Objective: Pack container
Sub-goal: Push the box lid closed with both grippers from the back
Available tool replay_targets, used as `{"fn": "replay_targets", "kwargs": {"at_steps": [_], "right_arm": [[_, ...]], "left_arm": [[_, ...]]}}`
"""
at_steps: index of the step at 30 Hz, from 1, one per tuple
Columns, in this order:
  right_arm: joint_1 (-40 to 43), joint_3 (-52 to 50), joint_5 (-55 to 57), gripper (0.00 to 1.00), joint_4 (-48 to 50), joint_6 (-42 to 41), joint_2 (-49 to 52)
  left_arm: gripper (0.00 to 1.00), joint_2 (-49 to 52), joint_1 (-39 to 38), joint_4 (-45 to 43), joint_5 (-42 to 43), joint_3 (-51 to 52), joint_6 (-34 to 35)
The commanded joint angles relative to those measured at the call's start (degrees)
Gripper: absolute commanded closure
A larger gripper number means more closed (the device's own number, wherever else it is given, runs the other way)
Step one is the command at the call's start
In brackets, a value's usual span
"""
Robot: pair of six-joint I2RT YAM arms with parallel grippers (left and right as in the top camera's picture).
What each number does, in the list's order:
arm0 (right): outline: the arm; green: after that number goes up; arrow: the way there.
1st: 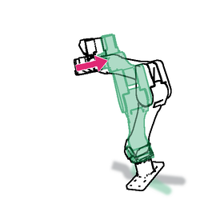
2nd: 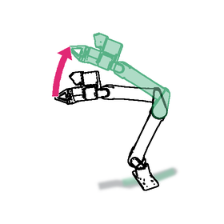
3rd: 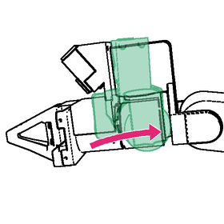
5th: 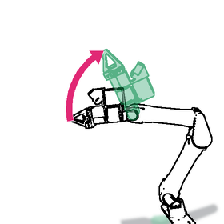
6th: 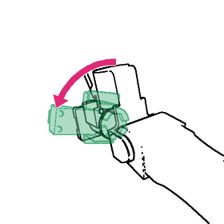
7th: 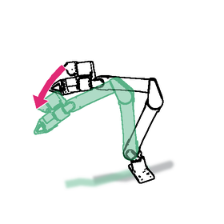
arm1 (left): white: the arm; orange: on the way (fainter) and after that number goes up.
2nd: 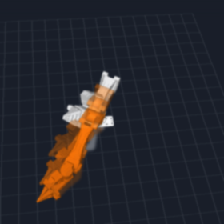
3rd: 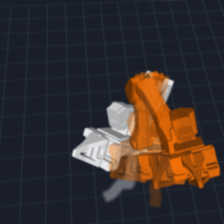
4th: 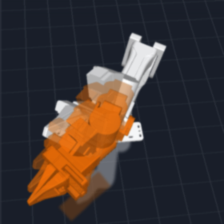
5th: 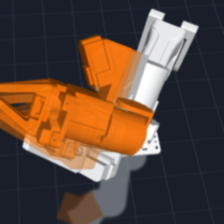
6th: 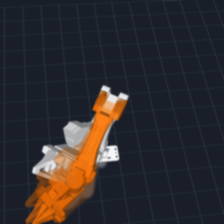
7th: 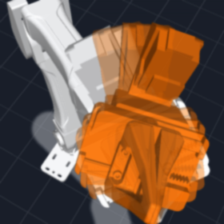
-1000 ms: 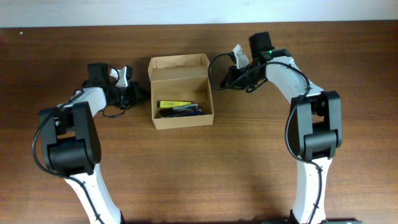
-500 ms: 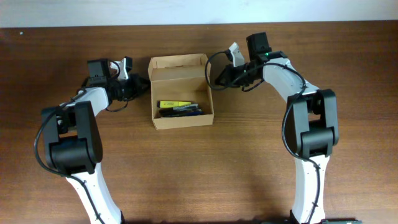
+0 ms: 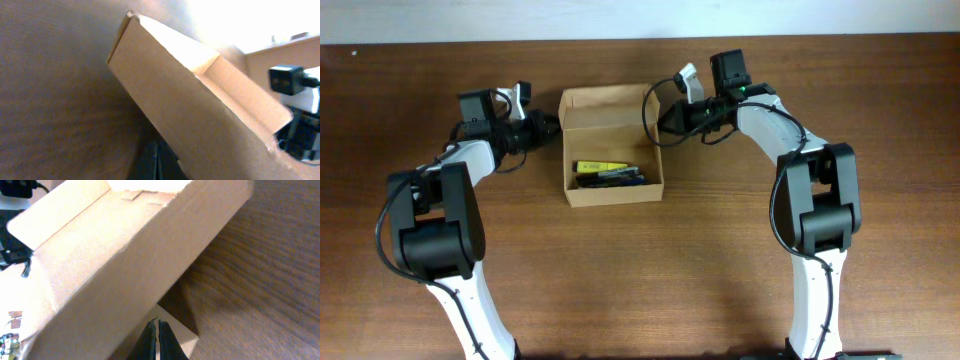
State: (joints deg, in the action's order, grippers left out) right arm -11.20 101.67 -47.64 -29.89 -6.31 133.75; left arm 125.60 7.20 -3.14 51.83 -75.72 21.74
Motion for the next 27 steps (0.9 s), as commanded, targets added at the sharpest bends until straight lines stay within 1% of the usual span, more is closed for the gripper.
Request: {"fn": "replay_targets", "kwargs": {"at_steps": [1, 7, 11, 14, 19, 22, 24, 27], "right_arm": [[-0.42, -0.15, -4.35, 0.96, 2.49, -0.24, 0.98], [-0.42, -0.09, -4.81, 0.96, 5.66, -1.31, 0.98], [-0.39, -0.07, -7.32, 0.96, 8.02, -1.31, 0.98], [-0.39, 1.46, -7.45, 0.96, 6.93, -1.31, 0.96], [-0.42, 7.58, -7.1, 0.96, -1.46, -0.28, 0.96], [-0.42, 12.79, -3.8, 0.96, -8.44, 3.15, 0.87], [-0.42, 17.44, 0.13, 0.96, -14.82, 6.64, 0.87], [-0.42, 22.86, 2.47, 0.96, -21.03, 9.92, 0.87]], "left_arm": [[0.98, 0.83, -0.07, -4.09, 4.83, -1.07, 3.67], [0.98, 0.83, -0.07, -5.92, 6.08, -2.58, 4.37], [0.98, 0.83, -0.07, -7.21, 8.0, -4.46, 4.39], [0.98, 0.83, -0.07, -7.39, 10.05, -6.93, 4.39], [0.98, 0.83, -0.09, -7.06, 13.0, -11.26, 4.42], [0.99, 0.83, -0.09, -4.57, 13.33, -13.64, 4.37], [0.98, 0.83, -0.09, -3.19, 13.38, -14.91, 4.35], [0.98, 0.83, -0.39, -1.97, 13.84, -16.28, 4.35]]}}
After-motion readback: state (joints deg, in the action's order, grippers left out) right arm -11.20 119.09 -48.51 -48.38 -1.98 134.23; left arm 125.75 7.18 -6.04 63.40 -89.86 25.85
